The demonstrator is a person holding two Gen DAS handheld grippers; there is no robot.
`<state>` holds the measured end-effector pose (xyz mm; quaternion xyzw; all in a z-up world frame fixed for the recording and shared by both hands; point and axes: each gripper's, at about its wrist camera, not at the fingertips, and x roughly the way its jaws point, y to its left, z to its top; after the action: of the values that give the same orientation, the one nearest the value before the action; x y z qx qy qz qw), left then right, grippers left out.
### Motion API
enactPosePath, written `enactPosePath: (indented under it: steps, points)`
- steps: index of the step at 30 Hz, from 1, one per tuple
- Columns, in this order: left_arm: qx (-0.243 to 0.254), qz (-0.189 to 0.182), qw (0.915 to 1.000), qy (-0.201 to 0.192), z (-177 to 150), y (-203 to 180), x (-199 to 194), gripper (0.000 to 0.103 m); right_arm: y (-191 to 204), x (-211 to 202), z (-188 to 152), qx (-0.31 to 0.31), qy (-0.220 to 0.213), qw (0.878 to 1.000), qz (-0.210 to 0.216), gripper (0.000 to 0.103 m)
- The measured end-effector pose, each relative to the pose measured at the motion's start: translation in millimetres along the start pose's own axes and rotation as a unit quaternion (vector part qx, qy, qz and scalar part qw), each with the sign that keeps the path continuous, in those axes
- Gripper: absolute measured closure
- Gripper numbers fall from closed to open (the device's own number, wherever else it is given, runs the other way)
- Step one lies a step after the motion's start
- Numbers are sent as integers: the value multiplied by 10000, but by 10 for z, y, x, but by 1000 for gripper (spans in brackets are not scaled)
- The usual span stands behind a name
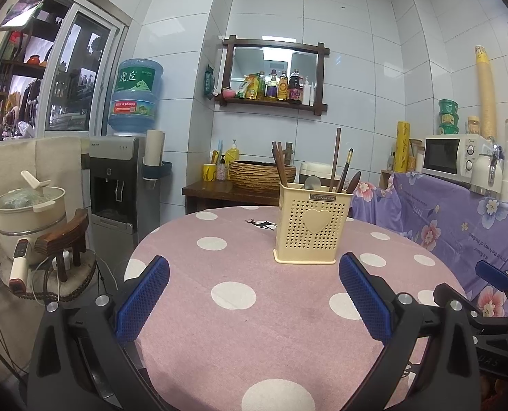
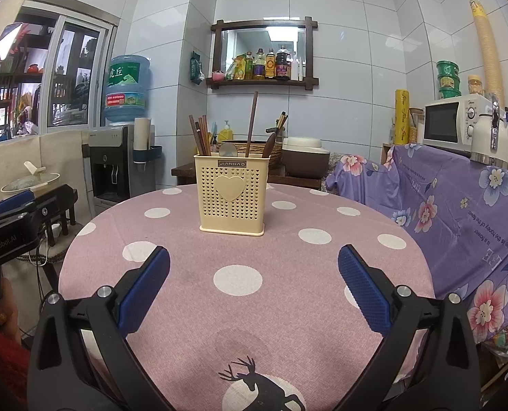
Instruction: Organize utensils
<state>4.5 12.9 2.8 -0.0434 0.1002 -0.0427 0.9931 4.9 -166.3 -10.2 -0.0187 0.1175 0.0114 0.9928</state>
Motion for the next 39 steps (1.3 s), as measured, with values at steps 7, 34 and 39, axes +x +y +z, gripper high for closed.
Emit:
enactPosePath:
  steps: [7,34,39]
  points:
    - [-5,-13,10000,62,-9,12,6,5,0,-6,-3,-6,3,10000,-4,6]
    - [19,-3,9999,109,-25,36,18,5,-17,-10,-6,8,45,10000,5,6]
    - [24,-11,9999,117,-24,45,27,5,-19,-10,-19,14,59,10000,10,6]
